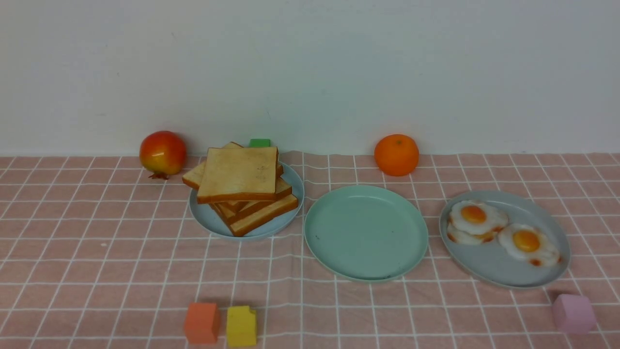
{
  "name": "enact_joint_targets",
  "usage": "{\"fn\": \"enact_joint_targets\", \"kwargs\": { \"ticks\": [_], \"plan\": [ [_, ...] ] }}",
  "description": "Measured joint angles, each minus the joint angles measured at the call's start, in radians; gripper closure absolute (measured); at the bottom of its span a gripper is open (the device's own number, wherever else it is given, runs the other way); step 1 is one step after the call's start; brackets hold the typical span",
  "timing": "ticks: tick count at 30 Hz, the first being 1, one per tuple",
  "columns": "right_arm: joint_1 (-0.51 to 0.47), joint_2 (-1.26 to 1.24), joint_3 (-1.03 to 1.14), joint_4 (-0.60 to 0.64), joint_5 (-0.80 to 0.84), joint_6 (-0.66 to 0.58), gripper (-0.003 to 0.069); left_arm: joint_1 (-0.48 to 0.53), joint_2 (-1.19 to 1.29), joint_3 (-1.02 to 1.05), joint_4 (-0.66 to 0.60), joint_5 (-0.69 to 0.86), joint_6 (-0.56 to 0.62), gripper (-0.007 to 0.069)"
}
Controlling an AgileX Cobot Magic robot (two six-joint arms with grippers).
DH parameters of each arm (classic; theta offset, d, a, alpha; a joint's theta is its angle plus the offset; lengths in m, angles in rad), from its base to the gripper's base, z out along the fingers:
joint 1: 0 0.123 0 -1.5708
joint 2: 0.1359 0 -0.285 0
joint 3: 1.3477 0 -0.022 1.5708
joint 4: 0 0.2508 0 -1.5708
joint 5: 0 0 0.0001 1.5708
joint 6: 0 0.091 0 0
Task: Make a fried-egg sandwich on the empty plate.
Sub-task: Use the left arm to grab a slice of bread
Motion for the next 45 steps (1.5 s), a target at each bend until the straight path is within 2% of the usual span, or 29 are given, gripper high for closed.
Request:
{"fn": "enact_joint_targets", "kwargs": {
  "ticks": [5,7,10,11,12,14,17,22,26,28,31,33,38,42,45],
  "plan": [
    [0.000,0.000,0.000,0.000,0.000,0.000,0.0507,0.000,0.000,0.009,0.026,-0.071,-0.013,0.0384],
    [0.000,0.000,0.000,0.000,0.000,0.000,0.0504,0.000,0.000,0.011,0.010,-0.165,-0.037,0.0384],
    [0.000,0.000,0.000,0.000,0.000,0.000,0.0500,0.000,0.000,0.011,-0.027,-0.404,-0.096,0.0384],
    [0.000,0.000,0.000,0.000,0.000,0.000,0.0500,0.000,0.000,0.011,-0.030,-0.420,-0.096,0.0384],
    [0.000,0.000,0.000,0.000,0.000,0.000,0.0497,0.000,0.000,0.011,-0.061,-0.549,-0.125,0.0384],
    [0.000,0.000,0.000,0.000,0.000,0.000,0.0495,0.000,0.000,0.011,-0.099,-0.682,-0.177,0.0384],
    [0.000,0.000,0.000,0.000,0.000,0.000,0.0490,0.000,0.000,-0.031,-0.138,-0.770,-0.283,0.0384],
    [0.000,0.000,0.000,0.000,0.000,0.000,0.0483,0.000,0.017,-0.267,-0.150,-0.649,-0.391,0.0384],
    [0.000,0.000,0.000,0.000,0.000,0.000,0.0477,0.000,0.211,-0.590,-0.150,-0.264,-0.417,0.0384],
    [0.000,0.000,0.000,0.000,0.000,0.000,0.0475,0.000,0.315,-0.679,-0.150,-0.075,-0.413,0.0384],
    [0.000,0.000,0.000,0.000,0.000,0.000,0.0472,0.000,0.490,-0.739,-0.114,0.178,-0.376,0.0384],
    [0.000,0.000,0.000,0.000,0.000,0.000,0.0468,0.000,0.579,-0.741,-0.088,0.239,-0.362,0.0384],
    [0.000,0.000,0.000,0.000,0.000,0.000,0.0461,0.000,0.807,-0.745,-0.092,0.242,-0.358,0.0384],
    [0.000,0.000,0.000,0.000,0.000,0.000,0.0456,0.000,1.038,-0.762,-0.227,0.134,-0.371,0.0384],
    [0.000,0.000,0.000,0.001,0.000,0.000,0.0452,0.000,1.221,-0.816,-0.380,0.074,-0.322,0.0384]
  ]
}}
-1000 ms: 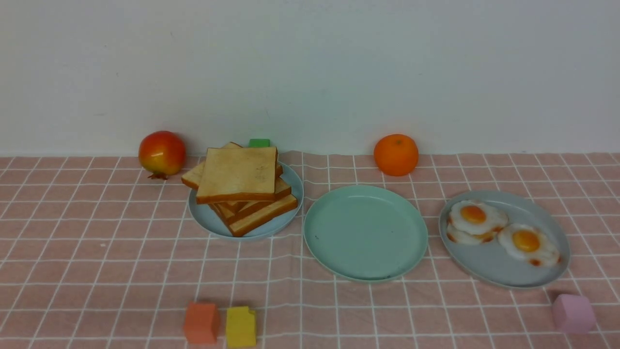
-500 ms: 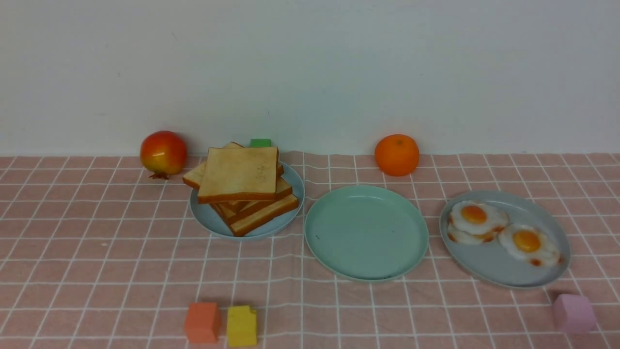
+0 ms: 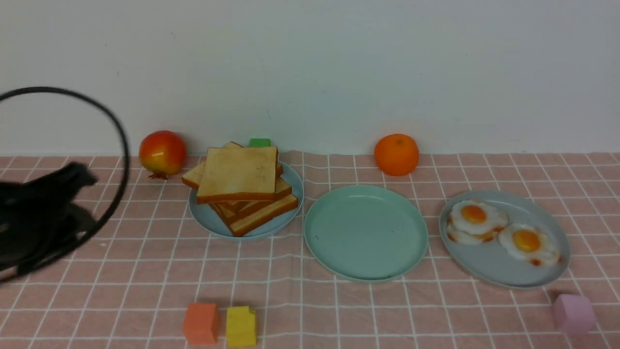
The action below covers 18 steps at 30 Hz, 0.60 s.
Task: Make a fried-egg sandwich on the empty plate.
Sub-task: Use the left arm to grab a slice of bread
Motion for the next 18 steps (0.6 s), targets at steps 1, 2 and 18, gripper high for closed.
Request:
{"fn": "enact_joint_targets", "kwargs": {
  "ticks": [1,2,18],
  "plan": [
    [0.000,0.000,0.000,0.000,0.000,0.000,0.0452,0.000,0.000,-0.005,-0.009,-0.001,0.005,0.0384],
    [0.000,0.000,0.000,0.000,0.000,0.000,0.0450,0.000,0.087,-0.045,-0.070,0.003,0.043,0.0383],
    [0.000,0.000,0.000,0.000,0.000,0.000,0.0435,0.000,0.647,-0.509,-0.399,0.114,0.456,0.0113]
  ]
}}
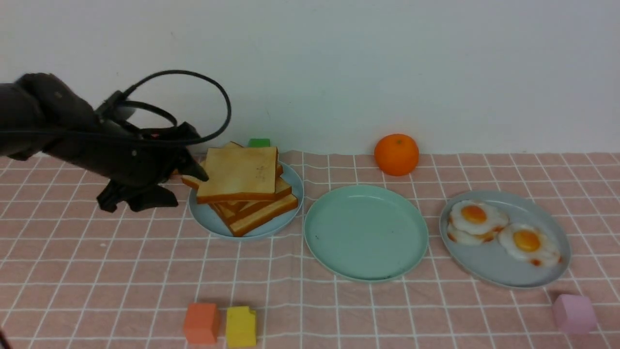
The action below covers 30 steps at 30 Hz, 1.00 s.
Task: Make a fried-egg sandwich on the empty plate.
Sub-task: Use the left arm to grab a slice of bread
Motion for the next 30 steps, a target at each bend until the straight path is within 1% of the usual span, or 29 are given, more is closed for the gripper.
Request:
{"fn": "enact_joint_targets", "kwargs": {
  "ticks": [5,7,10,14,15,17,18,22,23,25,26,28,30],
  "plan": [
    [0.000,0.000,0.000,0.000,0.000,0.000,0.0433,0.000,0.084,-0.053,-0.049,-0.012,0.074,0.0109],
    [0.000,0.000,0.000,0.000,0.000,0.000,0.0431,0.000,0.116,-0.072,-0.092,-0.021,0.107,0.0109],
    [0.000,0.000,0.000,0.000,0.000,0.000,0.0426,0.000,0.144,-0.078,-0.139,-0.030,0.122,0.0108],
    [0.000,0.000,0.000,0.000,0.000,0.000,0.0424,0.000,0.164,-0.079,-0.166,-0.033,0.124,0.0109],
    [0.000,0.000,0.000,0.000,0.000,0.000,0.0421,0.000,0.168,-0.081,-0.171,-0.033,0.125,0.0120],
    [0.000,0.000,0.000,0.000,0.000,0.000,0.0420,0.000,0.169,-0.082,-0.178,-0.036,0.125,0.0157],
    [0.000,0.000,0.000,0.000,0.000,0.000,0.0420,0.000,0.169,-0.082,-0.179,-0.036,0.125,0.0161],
    [0.000,0.000,0.000,0.000,0.000,0.000,0.0420,0.000,0.169,-0.087,-0.191,-0.026,0.125,0.0308],
    [0.000,0.000,0.000,0.000,0.000,0.000,0.0419,0.000,0.169,-0.089,-0.191,-0.025,0.125,0.0323],
    [0.000,0.000,0.000,0.000,0.000,0.000,0.0419,0.000,0.169,-0.089,-0.198,-0.017,0.125,0.0428],
    [0.000,0.000,0.000,0.000,0.000,0.000,0.0419,0.000,0.169,-0.089,-0.200,-0.017,0.125,0.0428],
    [0.000,0.000,0.000,0.000,0.000,0.000,0.0419,0.000,0.169,-0.089,-0.205,-0.013,0.125,0.0494],
    [0.000,0.000,0.000,0.000,0.000,0.000,0.0419,0.000,0.169,-0.089,-0.205,-0.010,0.124,0.0494]
  ]
}}
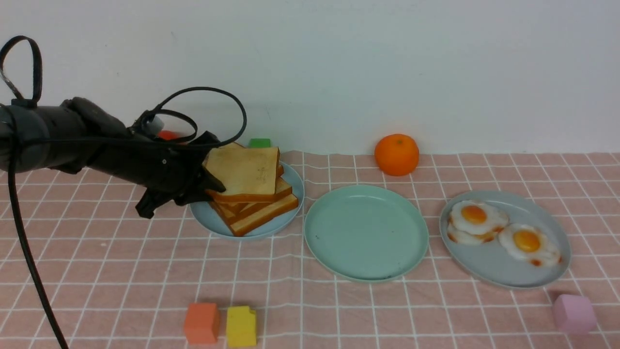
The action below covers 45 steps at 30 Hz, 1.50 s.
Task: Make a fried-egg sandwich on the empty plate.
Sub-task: Use the left arm to grab a slice of bread, then use the left arm to put a slice of bread into the empty plate in the middle
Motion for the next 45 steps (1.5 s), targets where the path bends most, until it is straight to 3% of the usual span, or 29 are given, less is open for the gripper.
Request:
{"fn": "enact_joint_targets", "kwargs": {
  "ticks": [8,13,19,24,32,42,45],
  "plan": [
    [0.000,0.000,0.000,0.001,0.000,0.000,0.0419,0.000,-0.057,0.002,0.036,0.045,-0.001,0.0494],
    [0.000,0.000,0.000,0.001,0.000,0.000,0.0419,0.000,-0.161,0.004,0.029,0.073,0.069,0.0494],
    [0.000,0.000,0.000,0.001,0.000,0.000,0.0419,-0.016,-0.263,0.004,-0.178,0.147,0.227,0.0494],
    [0.000,0.000,0.000,0.001,0.000,0.000,0.0419,-0.135,-0.248,0.004,-0.293,0.181,0.376,0.0494],
    [0.000,0.000,0.000,0.001,0.000,0.000,0.0419,-0.331,-0.083,0.005,-0.314,0.005,0.439,0.0494],
    [0.000,0.000,0.000,0.001,0.000,0.000,0.0419,-0.361,0.041,0.010,-0.327,-0.064,0.439,0.0494],
    [0.000,0.000,0.000,0.001,0.000,0.000,0.0419,-0.361,0.044,0.010,-0.327,-0.073,0.439,0.0438]
  ]
}}
